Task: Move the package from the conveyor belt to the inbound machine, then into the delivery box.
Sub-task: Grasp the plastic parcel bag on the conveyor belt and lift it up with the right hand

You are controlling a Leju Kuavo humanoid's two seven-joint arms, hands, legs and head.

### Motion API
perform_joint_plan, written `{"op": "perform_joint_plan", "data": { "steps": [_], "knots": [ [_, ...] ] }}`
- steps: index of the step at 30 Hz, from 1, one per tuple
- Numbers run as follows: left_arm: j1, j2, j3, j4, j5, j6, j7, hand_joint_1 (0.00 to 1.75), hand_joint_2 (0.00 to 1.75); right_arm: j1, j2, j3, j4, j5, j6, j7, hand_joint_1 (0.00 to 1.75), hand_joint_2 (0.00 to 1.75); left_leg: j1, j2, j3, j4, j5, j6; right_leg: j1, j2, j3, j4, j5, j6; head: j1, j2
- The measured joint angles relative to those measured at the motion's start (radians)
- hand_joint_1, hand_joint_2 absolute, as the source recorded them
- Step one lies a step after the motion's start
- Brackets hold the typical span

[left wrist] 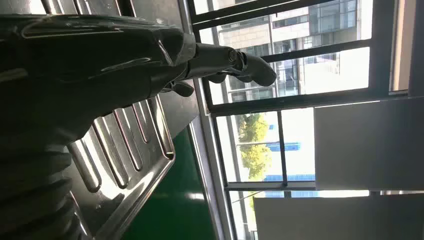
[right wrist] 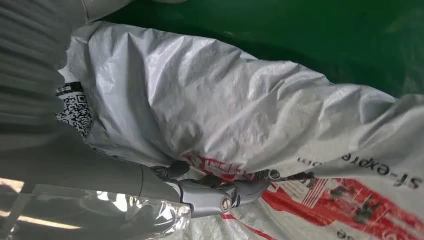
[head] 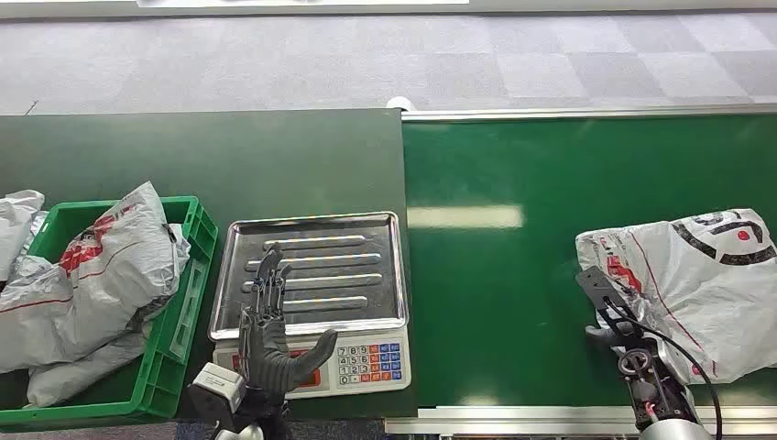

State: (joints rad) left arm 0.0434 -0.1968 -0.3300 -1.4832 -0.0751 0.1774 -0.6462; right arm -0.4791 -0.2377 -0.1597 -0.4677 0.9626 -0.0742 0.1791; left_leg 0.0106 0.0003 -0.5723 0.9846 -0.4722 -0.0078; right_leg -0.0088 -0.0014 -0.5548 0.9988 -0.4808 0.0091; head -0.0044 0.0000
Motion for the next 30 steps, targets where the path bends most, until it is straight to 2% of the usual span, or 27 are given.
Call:
{"op": "perform_joint_plan", "data": {
  "steps": [1, 4, 5, 12, 16, 20, 22, 26, 30],
  "knots": [
    [0.000, 0.000, 0.000, 0.001, 0.001, 0.002, 0.000, 0.00, 1.75, -0.003, 0.000, 0.000, 0.004, 0.005, 0.001, 0.006, 0.15, 1.75, 0.000, 0.000, 0.000, 0.000, 0.000, 0.000, 0.000, 0.000, 0.000, 0.000, 0.000, 0.000, 0.000, 0.000],
    [-0.001, 0.000, 0.000, 0.008, 0.004, 0.007, 0.000, 0.00, 1.75, -0.018, 0.000, -0.003, 0.022, 0.025, 0.013, 0.031, 1.41, 1.75, 0.000, 0.000, 0.001, 0.000, 0.000, 0.000, 0.000, -0.001, 0.001, 0.000, 0.000, 0.000, 0.000, 0.000],
    [-0.002, 0.000, -0.001, 0.011, 0.006, 0.008, 0.000, 0.00, 1.75, -0.023, 0.000, -0.003, 0.028, 0.031, 0.021, 0.036, 1.73, 1.75, 0.000, 0.000, 0.002, 0.000, 0.000, 0.000, 0.000, -0.001, 0.002, 0.000, 0.000, 0.000, 0.000, 0.000],
    [-0.005, 0.000, 0.000, 0.016, 0.015, 0.018, 0.000, 0.00, 1.75, -0.047, -0.003, -0.025, 0.048, 0.054, 0.038, 0.015, 1.75, 1.75, -0.001, 0.000, 0.003, 0.000, 0.000, 0.000, -0.001, -0.001, 0.004, -0.001, 0.000, 0.000, 0.000, 0.000],
    [-0.003, 0.000, 0.001, 0.016, 0.015, 0.023, -0.001, 0.00, 1.75, -0.055, -0.001, -0.037, 0.051, 0.054, 0.014, -0.013, 1.75, 1.75, 0.000, 0.000, 0.003, 0.000, 0.000, 0.000, 0.000, -0.001, 0.004, 0.000, 0.000, 0.000, 0.000, 0.000],
    [0.004, 0.001, 0.004, 0.015, 0.015, 0.033, -0.004, 0.00, 1.75, -0.056, 0.016, -0.048, 0.048, 0.055, -0.027, -0.089, 1.75, 1.75, 0.000, 0.001, 0.003, 0.000, 0.000, 0.000, 0.000, 0.000, 0.004, 0.000, 0.000, 0.000, 0.000, 0.000],
    [0.010, 0.001, 0.007, 0.013, 0.015, 0.039, -0.006, 0.00, 1.75, -0.051, 0.034, -0.049, 0.029, 0.042, -0.027, -0.167, 1.75, 1.75, 0.000, 0.001, 0.003, 0.000, 0.000, 0.000, 0.000, 0.001, 0.004, 0.000, 0.000, 0.000, 0.000, 0.000],
    [0.021, 0.003, 0.020, -0.001, 0.000, 0.051, -0.009, 0.00, 1.75, 0.005, 0.090, -0.024, -0.117, -0.050, 0.028, -0.326, 1.75, 1.75, 0.000, 0.001, 0.002, 0.000, 0.000, 0.000, 0.001, 0.000, 0.003, 0.000, 0.000, 0.000, 0.000, 0.000],
    [0.026, 0.003, 0.038, -0.012, -0.022, 0.050, -0.010, 0.00, 1.75, 0.101, 0.145, 0.065, -0.360, -0.161, 0.052, -0.372, 1.75, 1.75, 0.000, 0.000, 0.001, 0.000, 0.000, 0.000, 0.001, -0.001, 0.002, 0.000, -0.001, 0.000, 0.000, 0.000]
  ]
}}
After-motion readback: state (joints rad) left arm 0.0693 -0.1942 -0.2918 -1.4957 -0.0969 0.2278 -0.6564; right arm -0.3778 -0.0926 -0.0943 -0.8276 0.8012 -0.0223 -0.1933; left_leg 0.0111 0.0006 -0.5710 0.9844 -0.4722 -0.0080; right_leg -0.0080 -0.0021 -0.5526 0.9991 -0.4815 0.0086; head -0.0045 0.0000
